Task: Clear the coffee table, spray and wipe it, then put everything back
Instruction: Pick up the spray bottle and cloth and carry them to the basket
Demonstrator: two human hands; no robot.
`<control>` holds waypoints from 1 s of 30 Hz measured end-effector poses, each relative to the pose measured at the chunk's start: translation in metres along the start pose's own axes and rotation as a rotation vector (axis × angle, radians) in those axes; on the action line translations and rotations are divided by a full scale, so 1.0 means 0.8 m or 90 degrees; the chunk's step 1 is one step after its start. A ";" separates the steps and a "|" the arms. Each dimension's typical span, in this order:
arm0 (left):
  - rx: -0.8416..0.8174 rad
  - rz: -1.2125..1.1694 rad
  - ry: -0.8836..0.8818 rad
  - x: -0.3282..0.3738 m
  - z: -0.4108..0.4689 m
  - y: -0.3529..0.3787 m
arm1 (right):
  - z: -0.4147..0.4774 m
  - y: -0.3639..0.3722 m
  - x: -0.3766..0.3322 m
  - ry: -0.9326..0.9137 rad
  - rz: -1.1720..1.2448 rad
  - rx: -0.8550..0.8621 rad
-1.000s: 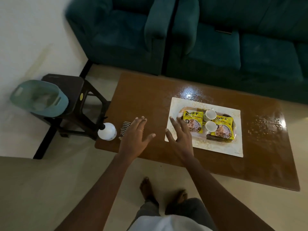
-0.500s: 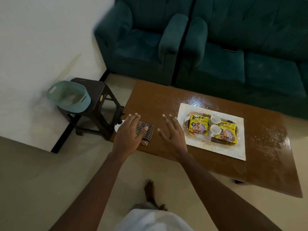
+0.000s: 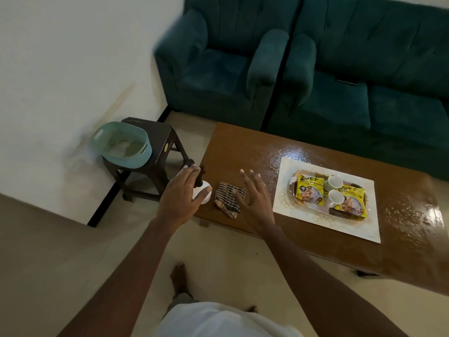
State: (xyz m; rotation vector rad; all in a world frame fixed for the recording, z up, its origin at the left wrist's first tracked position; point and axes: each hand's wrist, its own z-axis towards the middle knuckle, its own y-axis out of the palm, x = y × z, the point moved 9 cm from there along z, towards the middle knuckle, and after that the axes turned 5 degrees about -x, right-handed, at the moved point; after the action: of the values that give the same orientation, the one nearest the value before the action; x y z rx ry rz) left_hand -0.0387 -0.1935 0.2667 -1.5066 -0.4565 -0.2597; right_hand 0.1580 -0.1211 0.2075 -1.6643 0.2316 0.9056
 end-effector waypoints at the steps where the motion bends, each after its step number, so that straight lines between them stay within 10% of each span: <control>1: -0.003 -0.001 0.005 -0.013 0.003 -0.002 | 0.006 0.009 -0.005 0.005 -0.006 0.000; 18: -0.299 -0.168 -0.075 -0.190 0.088 0.131 | 0.053 0.139 0.052 0.209 -0.020 0.003; 30: -0.301 -0.225 -0.016 -0.211 0.159 0.244 | 0.107 0.272 0.201 0.243 -0.148 -0.143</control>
State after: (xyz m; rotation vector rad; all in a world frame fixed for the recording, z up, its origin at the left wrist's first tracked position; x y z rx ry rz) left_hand -0.1195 -0.0749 0.0171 -1.8844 -0.7174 -0.6619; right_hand 0.1018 -0.0624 -0.0645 -2.0206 0.1938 0.4477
